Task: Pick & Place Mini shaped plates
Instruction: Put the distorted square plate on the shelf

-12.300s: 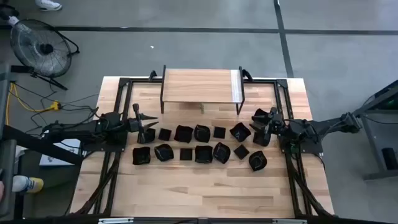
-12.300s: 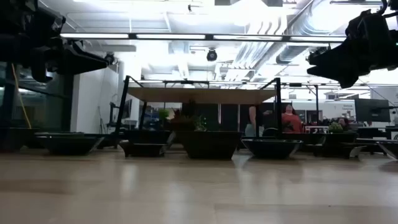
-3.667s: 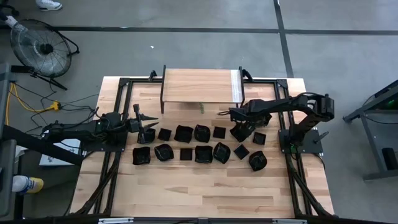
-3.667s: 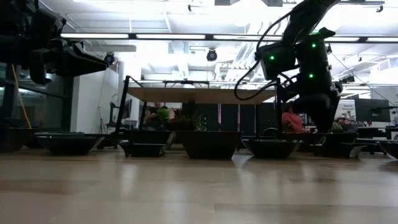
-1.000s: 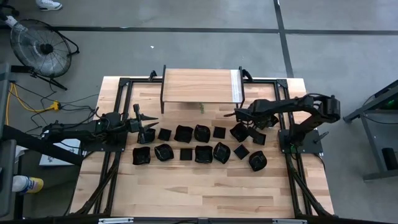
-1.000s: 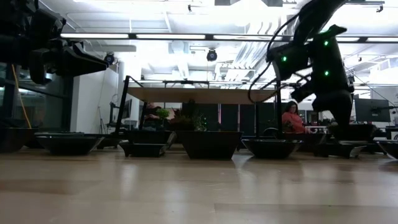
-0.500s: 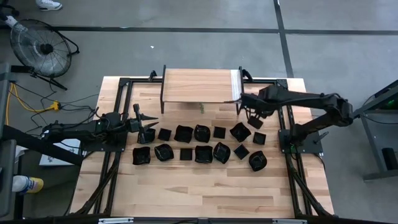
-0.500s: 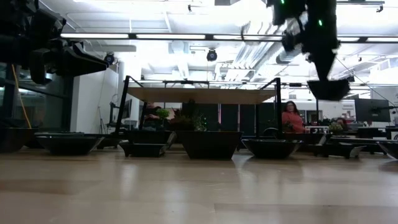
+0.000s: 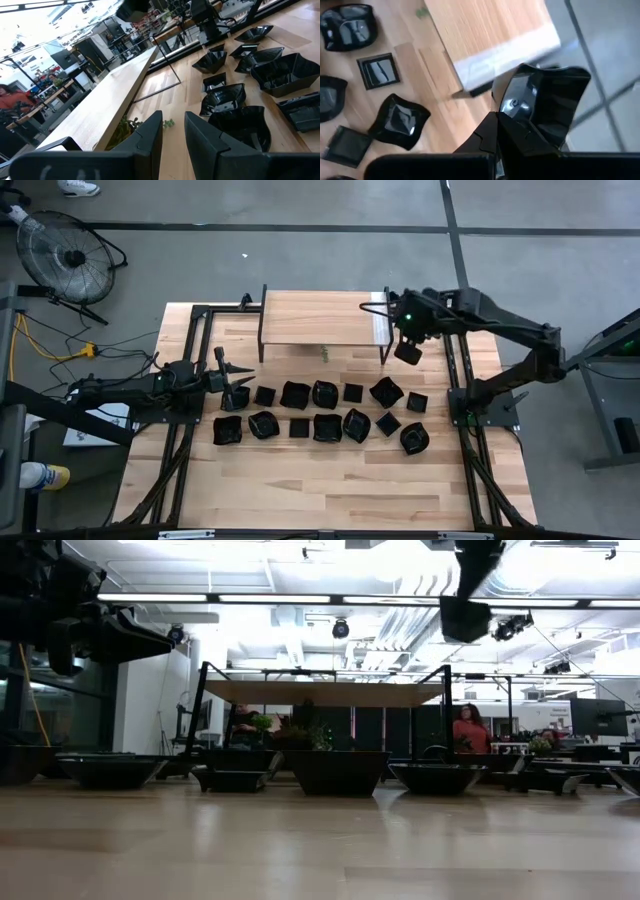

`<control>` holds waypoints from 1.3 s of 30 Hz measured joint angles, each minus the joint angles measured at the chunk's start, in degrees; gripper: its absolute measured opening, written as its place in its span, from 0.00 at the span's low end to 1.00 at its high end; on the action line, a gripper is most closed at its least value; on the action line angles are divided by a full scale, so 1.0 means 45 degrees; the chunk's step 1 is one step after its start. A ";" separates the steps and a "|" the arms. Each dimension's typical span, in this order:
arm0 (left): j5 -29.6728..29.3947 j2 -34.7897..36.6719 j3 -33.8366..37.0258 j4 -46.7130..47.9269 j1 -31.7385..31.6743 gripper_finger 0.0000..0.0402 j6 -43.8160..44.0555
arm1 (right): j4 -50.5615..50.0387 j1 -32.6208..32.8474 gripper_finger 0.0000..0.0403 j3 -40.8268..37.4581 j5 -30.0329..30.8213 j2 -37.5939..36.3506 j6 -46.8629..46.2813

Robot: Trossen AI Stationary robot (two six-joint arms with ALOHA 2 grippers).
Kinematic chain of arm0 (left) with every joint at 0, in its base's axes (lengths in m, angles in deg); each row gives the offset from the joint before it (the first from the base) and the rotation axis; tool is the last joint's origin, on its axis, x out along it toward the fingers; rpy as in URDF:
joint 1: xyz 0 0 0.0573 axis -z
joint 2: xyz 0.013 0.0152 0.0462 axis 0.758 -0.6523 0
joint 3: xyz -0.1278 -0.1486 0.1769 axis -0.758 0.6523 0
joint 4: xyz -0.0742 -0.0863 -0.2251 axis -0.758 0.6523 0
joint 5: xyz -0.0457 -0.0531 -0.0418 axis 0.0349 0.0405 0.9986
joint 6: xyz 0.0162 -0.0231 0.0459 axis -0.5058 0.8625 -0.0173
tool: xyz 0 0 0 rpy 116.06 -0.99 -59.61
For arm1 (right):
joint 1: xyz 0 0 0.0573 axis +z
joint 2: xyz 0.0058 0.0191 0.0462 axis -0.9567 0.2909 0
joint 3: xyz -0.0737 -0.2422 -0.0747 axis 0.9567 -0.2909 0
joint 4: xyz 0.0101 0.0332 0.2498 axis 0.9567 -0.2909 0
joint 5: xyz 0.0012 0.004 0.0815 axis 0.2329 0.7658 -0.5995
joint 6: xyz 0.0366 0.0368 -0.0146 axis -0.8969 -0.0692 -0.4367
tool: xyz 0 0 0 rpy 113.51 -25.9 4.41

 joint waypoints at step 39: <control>0.0029 0.0000 0.0000 0.0003 0.0000 0.20 0.0000 | 0.3807 -0.1785 0.00 -0.0063 0.0086 0.4235 0.8001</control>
